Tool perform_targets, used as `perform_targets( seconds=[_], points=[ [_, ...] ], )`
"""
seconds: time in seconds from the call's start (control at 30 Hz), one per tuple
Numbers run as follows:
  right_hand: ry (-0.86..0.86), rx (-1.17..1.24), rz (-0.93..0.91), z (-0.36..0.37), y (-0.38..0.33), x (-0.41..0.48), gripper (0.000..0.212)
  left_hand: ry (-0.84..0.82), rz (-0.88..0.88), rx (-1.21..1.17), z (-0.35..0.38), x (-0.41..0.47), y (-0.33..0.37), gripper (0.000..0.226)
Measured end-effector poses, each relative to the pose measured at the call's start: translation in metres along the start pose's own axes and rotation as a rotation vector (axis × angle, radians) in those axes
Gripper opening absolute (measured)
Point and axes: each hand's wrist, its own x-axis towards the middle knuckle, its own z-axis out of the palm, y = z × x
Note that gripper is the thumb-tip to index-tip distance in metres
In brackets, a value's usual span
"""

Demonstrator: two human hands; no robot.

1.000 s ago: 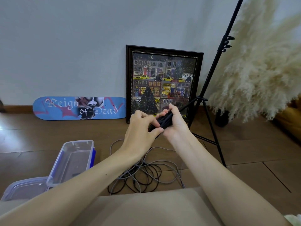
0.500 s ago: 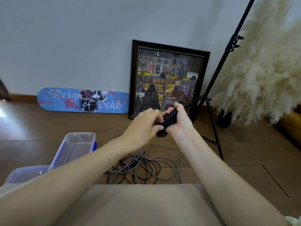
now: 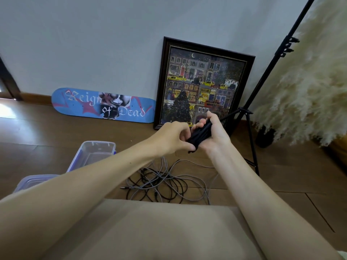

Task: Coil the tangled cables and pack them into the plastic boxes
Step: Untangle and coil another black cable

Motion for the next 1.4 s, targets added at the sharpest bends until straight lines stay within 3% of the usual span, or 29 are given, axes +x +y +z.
perform_targets(
  seconds=[0.17,0.43,0.6,0.8,1.0,1.27,1.4],
  points=[
    [0.005,-0.065,0.088,-0.003,-0.003,0.001,0.029,-0.037,0.115,0.077,0.001,-0.003,0.000,0.027],
    [-0.035,-0.205,0.155,-0.002,-0.002,0.005,0.035,0.023,0.243,0.468,0.009,-0.007,0.007,0.030],
    [0.015,-0.132,0.123,-0.004,-0.002,0.012,0.032,0.042,0.210,0.444,0.016,-0.005,0.004,0.031],
    [0.170,0.017,0.173,-0.013,-0.002,0.018,0.034,-0.237,0.121,0.146,0.006,0.010,-0.005,0.020],
    [0.080,-0.107,0.271,-0.007,-0.016,0.016,0.036,-0.234,0.064,-0.138,0.007,0.009,0.000,0.021],
    [0.074,-0.046,0.105,-0.002,-0.016,0.017,0.032,-0.016,0.114,0.130,0.015,0.007,0.005,0.024],
    [0.178,0.006,0.093,-0.007,-0.019,0.020,0.033,-0.024,0.132,0.147,0.021,0.009,0.003,0.022]
  ],
)
